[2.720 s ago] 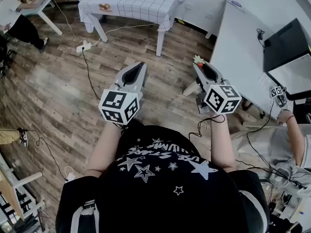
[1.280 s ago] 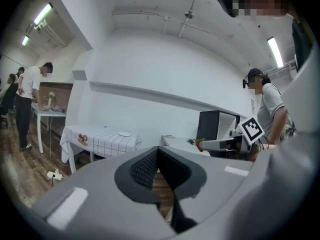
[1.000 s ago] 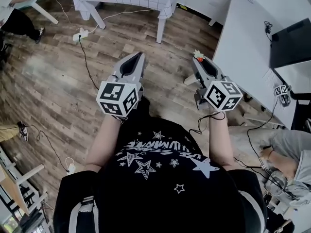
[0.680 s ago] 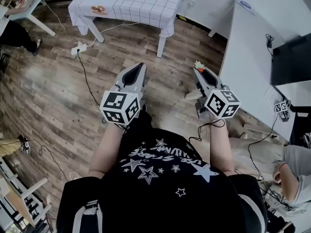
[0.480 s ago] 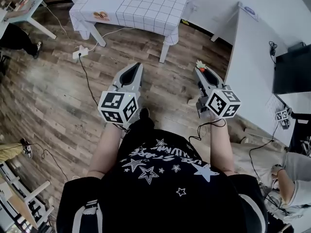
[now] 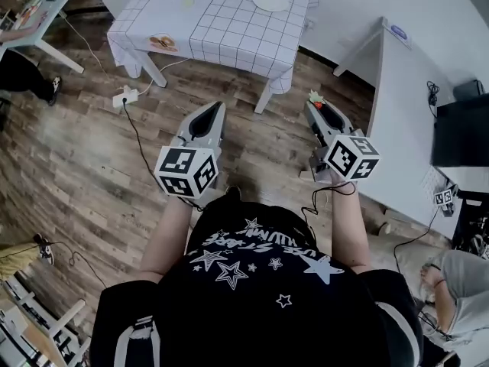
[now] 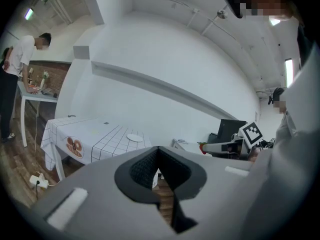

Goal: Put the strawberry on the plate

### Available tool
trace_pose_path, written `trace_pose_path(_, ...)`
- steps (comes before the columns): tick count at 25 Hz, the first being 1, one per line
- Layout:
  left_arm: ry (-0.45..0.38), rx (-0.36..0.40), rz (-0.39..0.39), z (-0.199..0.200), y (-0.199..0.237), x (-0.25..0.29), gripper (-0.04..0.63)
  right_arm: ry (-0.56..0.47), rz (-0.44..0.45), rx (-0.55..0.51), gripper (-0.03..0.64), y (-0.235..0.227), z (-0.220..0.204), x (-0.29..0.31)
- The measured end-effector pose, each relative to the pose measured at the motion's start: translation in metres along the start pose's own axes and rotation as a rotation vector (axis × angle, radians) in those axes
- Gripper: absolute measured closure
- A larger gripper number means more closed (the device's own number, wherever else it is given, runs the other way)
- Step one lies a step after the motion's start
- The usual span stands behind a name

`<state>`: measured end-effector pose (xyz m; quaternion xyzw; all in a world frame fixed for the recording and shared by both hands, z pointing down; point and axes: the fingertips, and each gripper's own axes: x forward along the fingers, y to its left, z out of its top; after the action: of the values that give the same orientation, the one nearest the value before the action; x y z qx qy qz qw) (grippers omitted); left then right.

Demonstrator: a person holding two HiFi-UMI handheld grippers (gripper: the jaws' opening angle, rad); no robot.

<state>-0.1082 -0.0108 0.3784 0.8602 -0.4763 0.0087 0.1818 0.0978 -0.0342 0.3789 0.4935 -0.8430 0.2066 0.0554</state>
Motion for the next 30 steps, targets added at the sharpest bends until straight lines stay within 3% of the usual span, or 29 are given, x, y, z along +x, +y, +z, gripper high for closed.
trace_pose_path(9,0.024,-0.011,-0.038,0.003,0.026,0.027,0.586,0.016,-0.050,0.013,0.466,-0.016,0.002,0.024)
trace_pose_path(24,0.006,0.026,0.049,0.038,0.079,0.088,0.586,-0.005,0.047,-0.008,0.466,-0.051,0.050,0.131)
trace_pose_path(30,0.023,0.042,0.033,0.049,0.081,0.140,0.586,-0.005,0.039,0.004,0.466,-0.090,0.070,0.160)
